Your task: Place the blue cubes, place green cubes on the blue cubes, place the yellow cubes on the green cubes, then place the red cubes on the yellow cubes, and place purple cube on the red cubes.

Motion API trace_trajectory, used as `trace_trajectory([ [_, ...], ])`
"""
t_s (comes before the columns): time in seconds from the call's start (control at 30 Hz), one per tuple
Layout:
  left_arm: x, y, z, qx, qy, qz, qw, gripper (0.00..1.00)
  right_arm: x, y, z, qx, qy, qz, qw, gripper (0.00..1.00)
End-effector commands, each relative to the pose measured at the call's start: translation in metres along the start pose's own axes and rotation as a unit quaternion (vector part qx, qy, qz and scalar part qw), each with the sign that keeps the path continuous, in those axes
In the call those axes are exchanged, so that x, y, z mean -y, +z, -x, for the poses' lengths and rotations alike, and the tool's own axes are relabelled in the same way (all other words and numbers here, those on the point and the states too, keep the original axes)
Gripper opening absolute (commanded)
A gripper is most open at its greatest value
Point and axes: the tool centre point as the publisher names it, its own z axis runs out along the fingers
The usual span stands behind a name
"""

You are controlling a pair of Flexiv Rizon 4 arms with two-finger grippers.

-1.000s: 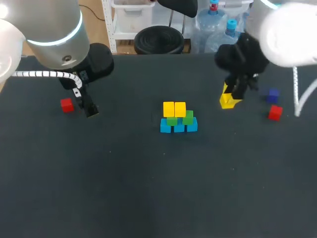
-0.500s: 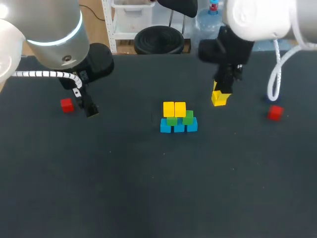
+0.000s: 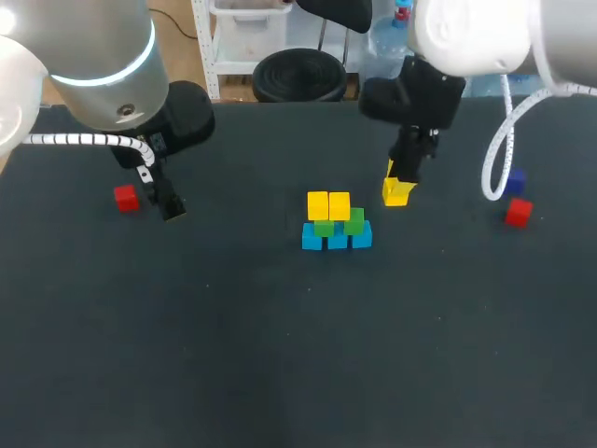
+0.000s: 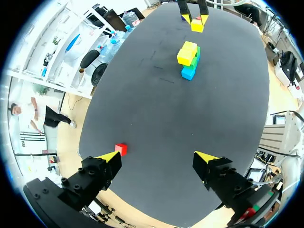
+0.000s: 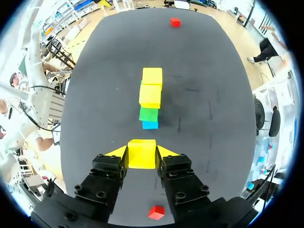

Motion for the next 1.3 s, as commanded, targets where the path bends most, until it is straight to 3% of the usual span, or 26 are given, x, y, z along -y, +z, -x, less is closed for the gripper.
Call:
trace_trajectory([
  [0.03, -0.001, 0.0, -0.001, 0.001, 0.001, -0.001, 1.0, 1.0, -0.004, 0.004, 0.004, 0.004, -0.003, -0.001, 1.0, 0.0],
  [1.3, -0.001, 0.0, -0.001, 0.001, 0.001, -0.001, 1.0, 1.0, 0.017, 0.023, 0.023, 0.005, -0.024, 0.012, 1.0, 0.0],
])
